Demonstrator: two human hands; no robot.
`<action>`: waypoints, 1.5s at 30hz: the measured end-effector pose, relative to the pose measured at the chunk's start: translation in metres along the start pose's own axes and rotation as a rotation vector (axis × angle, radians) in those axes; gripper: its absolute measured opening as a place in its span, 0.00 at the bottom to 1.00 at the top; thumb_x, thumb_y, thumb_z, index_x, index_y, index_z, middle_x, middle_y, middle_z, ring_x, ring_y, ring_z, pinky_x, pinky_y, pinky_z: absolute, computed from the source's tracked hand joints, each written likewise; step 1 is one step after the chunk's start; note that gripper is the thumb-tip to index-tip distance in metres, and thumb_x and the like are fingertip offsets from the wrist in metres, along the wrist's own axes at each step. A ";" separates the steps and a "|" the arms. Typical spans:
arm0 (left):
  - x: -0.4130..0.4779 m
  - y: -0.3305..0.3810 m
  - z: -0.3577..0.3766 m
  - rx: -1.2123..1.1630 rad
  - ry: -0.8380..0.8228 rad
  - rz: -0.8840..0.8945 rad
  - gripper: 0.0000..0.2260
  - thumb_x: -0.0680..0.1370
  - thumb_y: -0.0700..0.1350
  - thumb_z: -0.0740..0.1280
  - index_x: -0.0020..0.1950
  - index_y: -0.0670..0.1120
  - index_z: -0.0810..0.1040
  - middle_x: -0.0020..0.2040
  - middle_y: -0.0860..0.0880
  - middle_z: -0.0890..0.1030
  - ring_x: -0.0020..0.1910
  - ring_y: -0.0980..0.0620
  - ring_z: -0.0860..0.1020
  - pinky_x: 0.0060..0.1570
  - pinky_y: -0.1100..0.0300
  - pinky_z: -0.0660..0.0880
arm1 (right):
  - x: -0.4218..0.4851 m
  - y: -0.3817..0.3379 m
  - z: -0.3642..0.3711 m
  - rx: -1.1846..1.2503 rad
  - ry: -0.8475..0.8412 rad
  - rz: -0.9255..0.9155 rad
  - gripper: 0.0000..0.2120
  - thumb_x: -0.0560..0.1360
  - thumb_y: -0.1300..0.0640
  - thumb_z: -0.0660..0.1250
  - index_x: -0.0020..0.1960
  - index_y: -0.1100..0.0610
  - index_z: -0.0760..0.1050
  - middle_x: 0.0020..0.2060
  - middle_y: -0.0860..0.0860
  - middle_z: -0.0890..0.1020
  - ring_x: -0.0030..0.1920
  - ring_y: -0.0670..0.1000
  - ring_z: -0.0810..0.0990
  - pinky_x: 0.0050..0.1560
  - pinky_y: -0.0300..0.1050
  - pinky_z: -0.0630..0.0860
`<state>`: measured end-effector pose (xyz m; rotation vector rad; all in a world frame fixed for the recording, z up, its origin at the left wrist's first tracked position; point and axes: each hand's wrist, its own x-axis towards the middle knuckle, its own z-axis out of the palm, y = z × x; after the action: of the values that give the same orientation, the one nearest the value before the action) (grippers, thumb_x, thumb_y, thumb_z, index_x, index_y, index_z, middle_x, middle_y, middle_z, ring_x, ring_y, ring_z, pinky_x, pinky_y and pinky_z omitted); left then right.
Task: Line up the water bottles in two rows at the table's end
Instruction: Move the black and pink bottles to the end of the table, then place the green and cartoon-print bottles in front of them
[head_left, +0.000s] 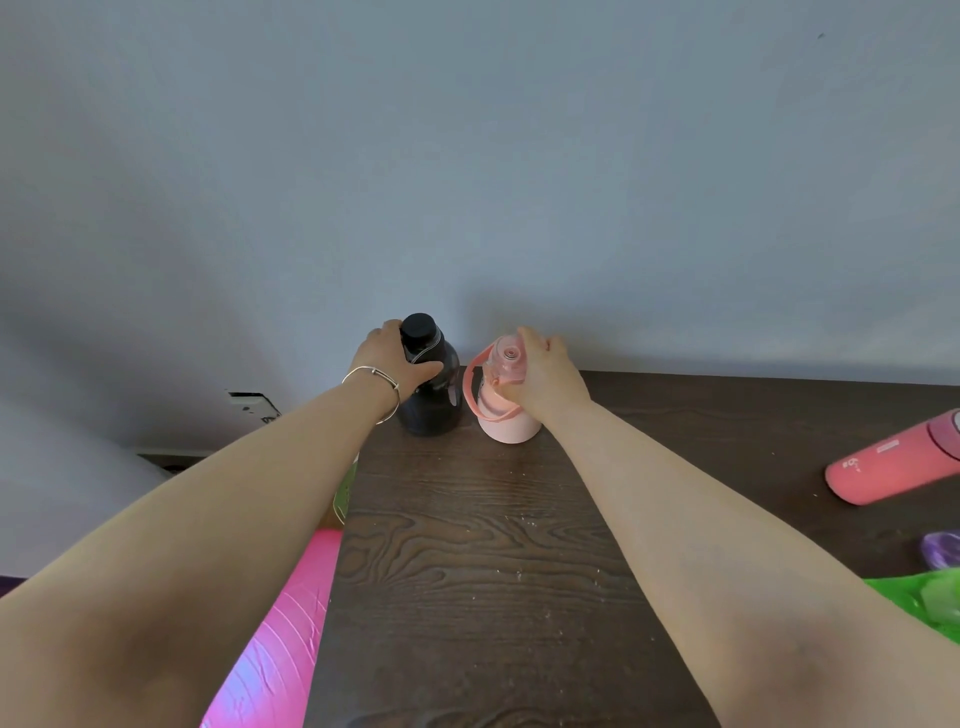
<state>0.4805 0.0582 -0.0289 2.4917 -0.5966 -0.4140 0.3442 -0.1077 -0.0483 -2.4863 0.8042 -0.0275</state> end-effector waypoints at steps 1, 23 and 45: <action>-0.002 -0.001 -0.001 0.024 -0.006 0.002 0.32 0.70 0.51 0.74 0.69 0.44 0.67 0.62 0.42 0.75 0.58 0.41 0.75 0.53 0.51 0.73 | -0.001 0.000 -0.002 -0.026 -0.008 -0.005 0.36 0.72 0.46 0.74 0.73 0.48 0.58 0.63 0.58 0.68 0.60 0.61 0.76 0.53 0.48 0.76; -0.123 0.031 0.044 0.652 -0.013 0.431 0.40 0.76 0.60 0.64 0.79 0.46 0.46 0.79 0.44 0.51 0.78 0.42 0.51 0.73 0.43 0.57 | -0.141 0.052 -0.033 -0.591 0.107 0.057 0.34 0.78 0.49 0.66 0.78 0.56 0.56 0.78 0.58 0.58 0.79 0.59 0.52 0.77 0.59 0.50; -0.297 0.224 0.183 0.692 -0.159 0.601 0.39 0.77 0.61 0.63 0.79 0.47 0.46 0.79 0.45 0.51 0.78 0.43 0.49 0.74 0.44 0.55 | -0.360 0.247 -0.139 -0.493 0.271 0.226 0.33 0.76 0.50 0.68 0.76 0.56 0.60 0.72 0.56 0.66 0.74 0.59 0.61 0.75 0.58 0.56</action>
<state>0.0796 -0.0435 -0.0012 2.7089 -1.7339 -0.1810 -0.1099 -0.1450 0.0014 -2.8671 1.3398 -0.0985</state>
